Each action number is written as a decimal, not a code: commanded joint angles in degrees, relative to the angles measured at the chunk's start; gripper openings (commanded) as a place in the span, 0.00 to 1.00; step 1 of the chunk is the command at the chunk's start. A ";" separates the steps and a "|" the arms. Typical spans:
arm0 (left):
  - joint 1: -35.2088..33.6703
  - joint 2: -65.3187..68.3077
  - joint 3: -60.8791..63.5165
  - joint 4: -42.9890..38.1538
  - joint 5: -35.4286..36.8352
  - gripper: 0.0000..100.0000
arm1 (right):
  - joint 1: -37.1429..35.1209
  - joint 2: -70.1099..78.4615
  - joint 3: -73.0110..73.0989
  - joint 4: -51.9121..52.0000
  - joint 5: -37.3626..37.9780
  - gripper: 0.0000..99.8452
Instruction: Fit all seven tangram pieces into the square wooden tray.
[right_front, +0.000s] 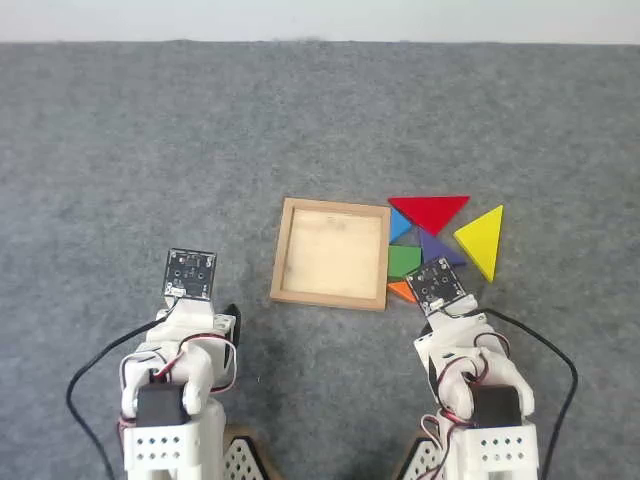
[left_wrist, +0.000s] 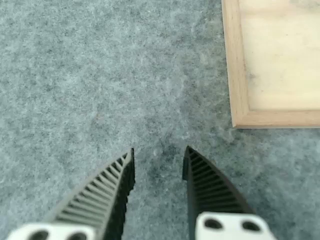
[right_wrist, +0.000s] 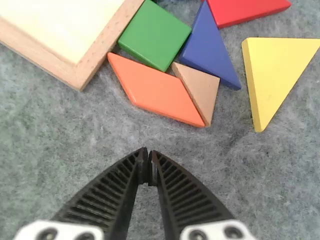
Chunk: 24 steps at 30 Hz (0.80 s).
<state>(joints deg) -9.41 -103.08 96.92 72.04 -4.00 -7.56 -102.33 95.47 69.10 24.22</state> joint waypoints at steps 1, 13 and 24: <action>0.09 -1.58 -0.48 0.53 -0.35 0.15 | -0.40 -0.13 1.05 0.31 0.18 0.01; 0.09 -1.58 -0.48 0.53 -0.35 0.15 | 1.63 -1.63 -1.32 -0.48 4.92 0.01; 0.09 -1.58 -0.48 0.53 -0.35 0.15 | 12.70 20.70 -29.71 -5.67 6.77 0.02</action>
<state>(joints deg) -9.41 -103.08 96.92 72.04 -4.00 4.31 -97.58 78.68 67.43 31.08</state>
